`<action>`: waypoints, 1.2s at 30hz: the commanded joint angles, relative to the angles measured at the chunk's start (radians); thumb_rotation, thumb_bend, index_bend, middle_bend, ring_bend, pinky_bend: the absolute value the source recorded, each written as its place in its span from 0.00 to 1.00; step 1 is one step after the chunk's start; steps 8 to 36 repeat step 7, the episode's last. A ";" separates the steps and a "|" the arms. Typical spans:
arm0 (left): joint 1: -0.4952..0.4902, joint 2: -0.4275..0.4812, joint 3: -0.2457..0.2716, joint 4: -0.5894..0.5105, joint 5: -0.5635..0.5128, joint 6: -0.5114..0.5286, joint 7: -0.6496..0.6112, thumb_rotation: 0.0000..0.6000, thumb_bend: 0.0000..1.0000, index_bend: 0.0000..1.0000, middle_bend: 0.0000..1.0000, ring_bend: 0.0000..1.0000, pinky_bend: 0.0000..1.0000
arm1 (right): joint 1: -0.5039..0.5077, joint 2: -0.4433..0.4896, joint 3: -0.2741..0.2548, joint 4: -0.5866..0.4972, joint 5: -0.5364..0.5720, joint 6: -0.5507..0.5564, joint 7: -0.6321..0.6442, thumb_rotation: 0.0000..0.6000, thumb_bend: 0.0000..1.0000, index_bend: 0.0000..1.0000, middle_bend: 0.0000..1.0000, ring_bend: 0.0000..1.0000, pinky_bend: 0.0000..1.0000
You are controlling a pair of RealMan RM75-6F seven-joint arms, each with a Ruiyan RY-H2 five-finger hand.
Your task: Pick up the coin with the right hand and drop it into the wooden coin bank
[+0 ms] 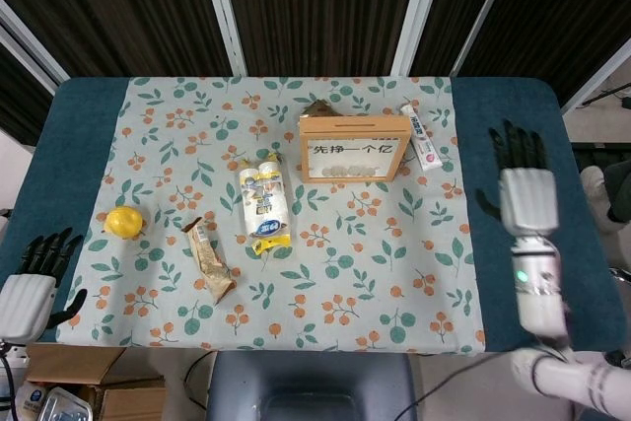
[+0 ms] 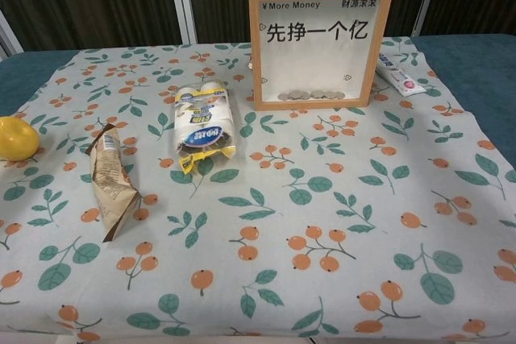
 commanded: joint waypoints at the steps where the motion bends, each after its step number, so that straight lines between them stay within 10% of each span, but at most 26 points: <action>1: -0.003 -0.002 -0.005 -0.010 0.004 0.006 0.016 1.00 0.36 0.00 0.00 0.00 0.00 | -0.199 0.077 -0.163 0.060 -0.102 0.088 0.191 1.00 0.37 0.00 0.00 0.00 0.00; 36: -0.012 0.000 -0.006 -0.022 0.020 0.007 0.043 1.00 0.36 0.00 0.00 0.00 0.00 | -0.321 0.057 -0.188 0.092 -0.100 0.122 0.263 1.00 0.37 0.00 0.00 0.00 0.00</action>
